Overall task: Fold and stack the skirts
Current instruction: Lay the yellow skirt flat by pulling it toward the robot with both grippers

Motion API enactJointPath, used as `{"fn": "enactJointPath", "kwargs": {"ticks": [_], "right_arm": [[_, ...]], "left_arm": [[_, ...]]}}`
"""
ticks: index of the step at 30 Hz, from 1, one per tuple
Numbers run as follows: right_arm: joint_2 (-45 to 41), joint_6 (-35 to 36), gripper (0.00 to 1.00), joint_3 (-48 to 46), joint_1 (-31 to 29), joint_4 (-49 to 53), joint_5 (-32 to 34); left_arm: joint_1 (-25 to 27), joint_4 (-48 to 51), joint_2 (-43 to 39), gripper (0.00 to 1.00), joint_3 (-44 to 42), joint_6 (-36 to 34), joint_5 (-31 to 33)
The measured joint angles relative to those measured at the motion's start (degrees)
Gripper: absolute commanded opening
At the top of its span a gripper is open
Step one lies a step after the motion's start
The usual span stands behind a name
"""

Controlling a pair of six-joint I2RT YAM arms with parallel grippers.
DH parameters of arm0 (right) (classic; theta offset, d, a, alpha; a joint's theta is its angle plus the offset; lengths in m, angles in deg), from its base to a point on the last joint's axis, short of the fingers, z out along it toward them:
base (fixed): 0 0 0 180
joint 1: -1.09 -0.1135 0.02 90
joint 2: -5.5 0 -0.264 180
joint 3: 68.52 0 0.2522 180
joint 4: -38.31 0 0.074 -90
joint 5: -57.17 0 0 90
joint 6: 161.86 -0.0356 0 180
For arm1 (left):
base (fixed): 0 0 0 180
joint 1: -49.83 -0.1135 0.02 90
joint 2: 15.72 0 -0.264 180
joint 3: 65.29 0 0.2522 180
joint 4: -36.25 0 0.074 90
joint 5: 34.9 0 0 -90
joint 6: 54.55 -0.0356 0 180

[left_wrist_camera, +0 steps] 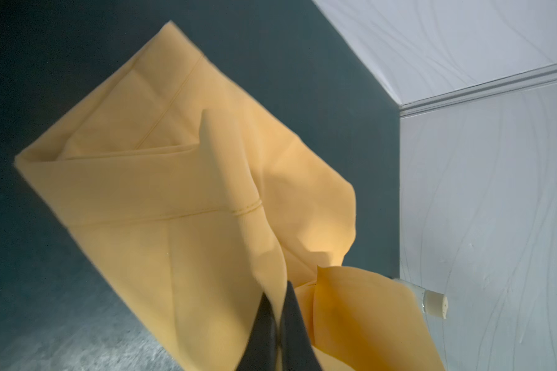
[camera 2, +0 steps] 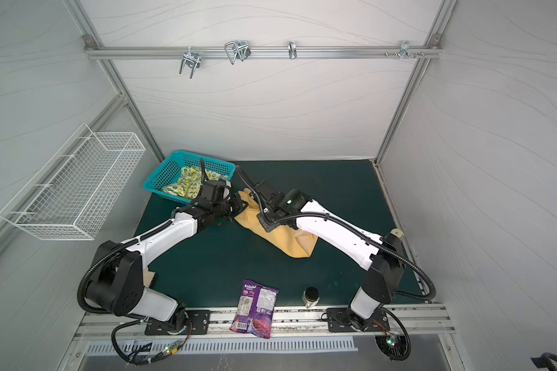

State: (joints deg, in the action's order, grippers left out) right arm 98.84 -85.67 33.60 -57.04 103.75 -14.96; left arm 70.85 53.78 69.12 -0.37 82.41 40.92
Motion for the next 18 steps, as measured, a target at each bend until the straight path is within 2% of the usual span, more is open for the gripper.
{"fn": "enactJointPath", "kwargs": {"ticks": [4, 18], "right_arm": [[1.07, -5.49, 0.0, -2.86, -5.09, -1.09, -1.51], [0.83, -18.29, 0.0, -8.28, -11.13, -8.13, -8.66]], "left_arm": [[-0.15, -1.33, -3.23, 0.0, -7.34, 1.49, 0.83], [-0.83, -0.24, -25.11, 0.0, -24.04, 4.79, 11.76]]}}
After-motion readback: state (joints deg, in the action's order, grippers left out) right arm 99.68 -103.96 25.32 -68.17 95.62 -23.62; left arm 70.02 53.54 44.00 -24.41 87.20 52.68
